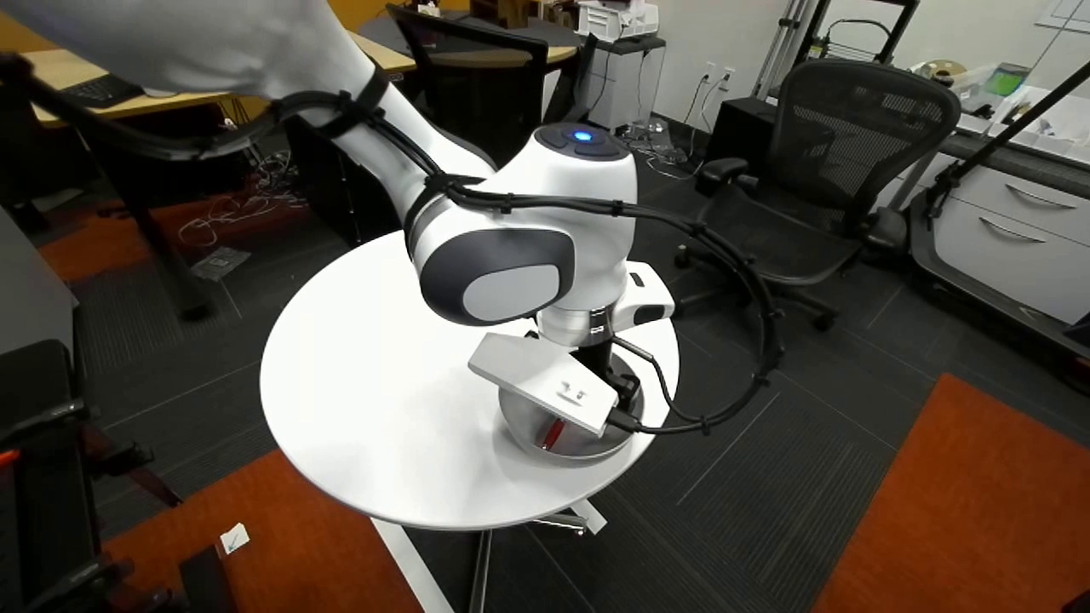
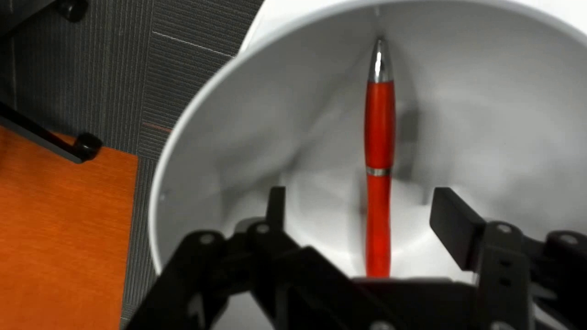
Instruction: Put the marker on the table
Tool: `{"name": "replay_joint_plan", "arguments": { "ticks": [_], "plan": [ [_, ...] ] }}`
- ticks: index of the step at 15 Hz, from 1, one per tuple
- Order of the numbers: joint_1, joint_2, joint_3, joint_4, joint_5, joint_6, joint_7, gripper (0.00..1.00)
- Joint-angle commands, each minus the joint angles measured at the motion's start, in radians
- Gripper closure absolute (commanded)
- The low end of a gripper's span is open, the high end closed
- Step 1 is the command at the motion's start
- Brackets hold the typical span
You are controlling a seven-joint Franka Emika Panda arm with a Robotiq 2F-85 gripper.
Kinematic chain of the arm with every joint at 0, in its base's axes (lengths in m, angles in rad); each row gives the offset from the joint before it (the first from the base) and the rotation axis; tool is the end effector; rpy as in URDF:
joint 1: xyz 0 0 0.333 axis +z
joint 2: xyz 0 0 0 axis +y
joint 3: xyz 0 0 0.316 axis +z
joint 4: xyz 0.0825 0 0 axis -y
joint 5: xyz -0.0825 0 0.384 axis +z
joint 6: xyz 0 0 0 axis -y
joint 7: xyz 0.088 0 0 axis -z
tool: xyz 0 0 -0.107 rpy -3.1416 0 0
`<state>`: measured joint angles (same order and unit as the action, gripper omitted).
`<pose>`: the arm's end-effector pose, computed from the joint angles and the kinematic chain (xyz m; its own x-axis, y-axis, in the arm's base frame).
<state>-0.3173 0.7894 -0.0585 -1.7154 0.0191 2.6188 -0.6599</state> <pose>0.6309 -0.2454 0.1418 0.9554 0.2864 0.0725 0.2793 -0.9556 0.0944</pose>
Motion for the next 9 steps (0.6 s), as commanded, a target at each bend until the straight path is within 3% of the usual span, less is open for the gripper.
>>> {"name": "replay_joint_plan", "arguments": {
  "ticks": [1,7,9],
  "plan": [
    [-0.016,0.024,0.018,0.047,-0.026,-0.029,0.032,0.48],
    [-0.011,0.032,0.012,0.060,-0.032,-0.030,0.037,0.95],
    [-0.010,0.012,0.010,0.039,-0.029,-0.022,0.046,1.00]
  ]
}}
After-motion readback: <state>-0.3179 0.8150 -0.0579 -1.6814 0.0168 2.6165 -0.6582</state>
